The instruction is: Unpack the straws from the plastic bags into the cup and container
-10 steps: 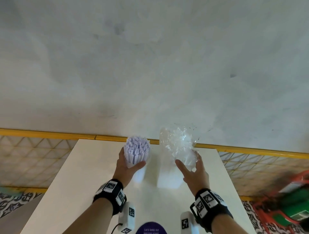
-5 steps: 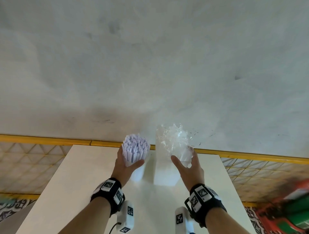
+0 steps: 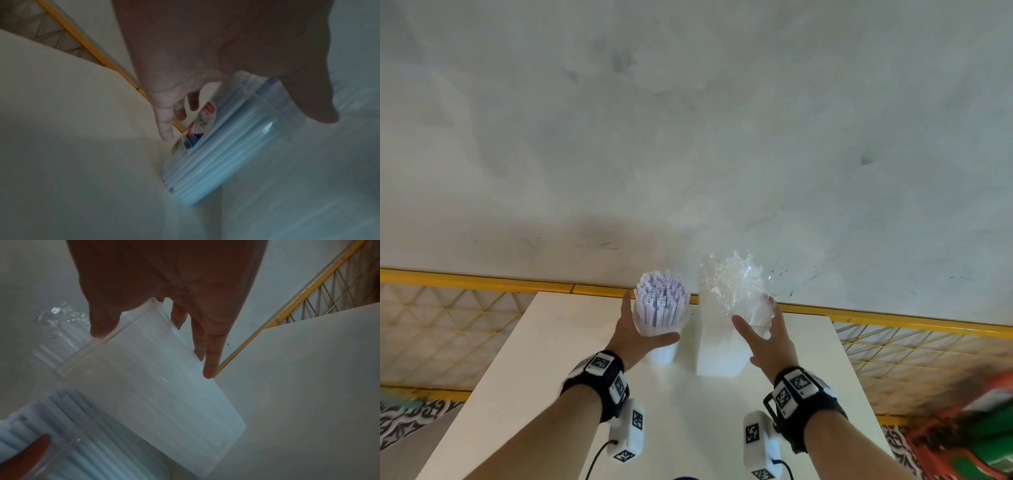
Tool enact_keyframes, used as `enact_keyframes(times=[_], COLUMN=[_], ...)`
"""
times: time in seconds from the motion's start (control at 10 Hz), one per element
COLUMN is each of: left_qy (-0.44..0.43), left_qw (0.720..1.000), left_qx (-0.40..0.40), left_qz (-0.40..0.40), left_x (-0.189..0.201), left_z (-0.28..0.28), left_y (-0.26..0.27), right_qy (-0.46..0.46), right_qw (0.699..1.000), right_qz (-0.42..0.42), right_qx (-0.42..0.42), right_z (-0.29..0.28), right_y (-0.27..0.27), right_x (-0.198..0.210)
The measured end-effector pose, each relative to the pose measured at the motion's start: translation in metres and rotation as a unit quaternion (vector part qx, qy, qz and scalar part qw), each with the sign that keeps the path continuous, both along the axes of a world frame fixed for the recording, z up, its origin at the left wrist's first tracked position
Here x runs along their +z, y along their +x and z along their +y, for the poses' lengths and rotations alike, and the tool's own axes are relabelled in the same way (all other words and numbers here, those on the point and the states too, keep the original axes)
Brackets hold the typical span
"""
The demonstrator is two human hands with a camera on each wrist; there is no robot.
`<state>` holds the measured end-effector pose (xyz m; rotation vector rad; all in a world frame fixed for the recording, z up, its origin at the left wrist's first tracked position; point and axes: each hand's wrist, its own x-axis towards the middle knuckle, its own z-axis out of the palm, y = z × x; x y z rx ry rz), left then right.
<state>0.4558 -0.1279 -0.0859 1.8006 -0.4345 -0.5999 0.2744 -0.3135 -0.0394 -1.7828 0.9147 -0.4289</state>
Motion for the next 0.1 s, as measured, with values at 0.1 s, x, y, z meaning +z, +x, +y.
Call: enact_keyframes(times=[0.1], left_qy=[0.118], left_qw=[0.991], left_qx=[0.045], left_qz=[-0.034], left_x=[0.0213], left_z=[0.0134], left_y=[-0.0031], right_qy=[0.015], right_qw=[0.999], right_qz=[0.000], right_qx=[0.030], right_z=[-0.0020], right_y=[-0.0055], right_x=[0.0166])
